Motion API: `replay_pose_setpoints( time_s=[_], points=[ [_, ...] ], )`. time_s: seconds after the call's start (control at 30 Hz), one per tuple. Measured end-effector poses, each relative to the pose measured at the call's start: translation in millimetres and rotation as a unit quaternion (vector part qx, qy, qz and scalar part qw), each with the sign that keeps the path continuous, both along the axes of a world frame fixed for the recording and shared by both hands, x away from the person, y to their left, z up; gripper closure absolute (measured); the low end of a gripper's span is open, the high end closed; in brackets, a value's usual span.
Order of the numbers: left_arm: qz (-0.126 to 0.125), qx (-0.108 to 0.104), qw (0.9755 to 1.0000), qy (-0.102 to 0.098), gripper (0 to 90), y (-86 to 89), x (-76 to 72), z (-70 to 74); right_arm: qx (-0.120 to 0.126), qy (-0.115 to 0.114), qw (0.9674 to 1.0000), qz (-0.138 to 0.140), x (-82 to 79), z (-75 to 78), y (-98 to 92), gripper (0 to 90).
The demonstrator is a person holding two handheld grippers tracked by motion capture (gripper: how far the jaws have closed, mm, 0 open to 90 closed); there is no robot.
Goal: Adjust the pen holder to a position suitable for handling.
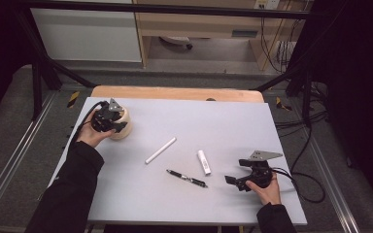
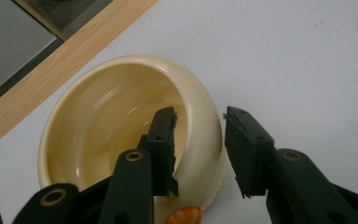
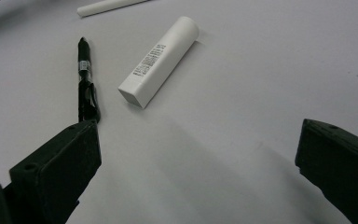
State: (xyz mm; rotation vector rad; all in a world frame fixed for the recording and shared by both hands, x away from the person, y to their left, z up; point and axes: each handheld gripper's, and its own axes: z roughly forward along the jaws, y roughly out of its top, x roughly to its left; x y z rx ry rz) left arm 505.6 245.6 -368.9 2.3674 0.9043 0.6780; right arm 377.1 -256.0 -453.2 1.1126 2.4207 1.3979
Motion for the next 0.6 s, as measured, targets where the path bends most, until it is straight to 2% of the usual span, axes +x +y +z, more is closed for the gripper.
replay_pose_setpoints(
  time_s=[0.17,0.6],
  points=[
    [-0.003,-0.002,1.0000,0.001,66.6,1.4,-0.1,0.3,-0.001,0.000,1.0000,0.000,0.2,-0.1,0.1,0.8],
    [-0.019,0.012,0.9997,0.007,72.4,-2.4,-3.5,1.9,-0.001,0.000,1.0000,0.000,0.1,0.1,-0.1,0.8]
  ],
)
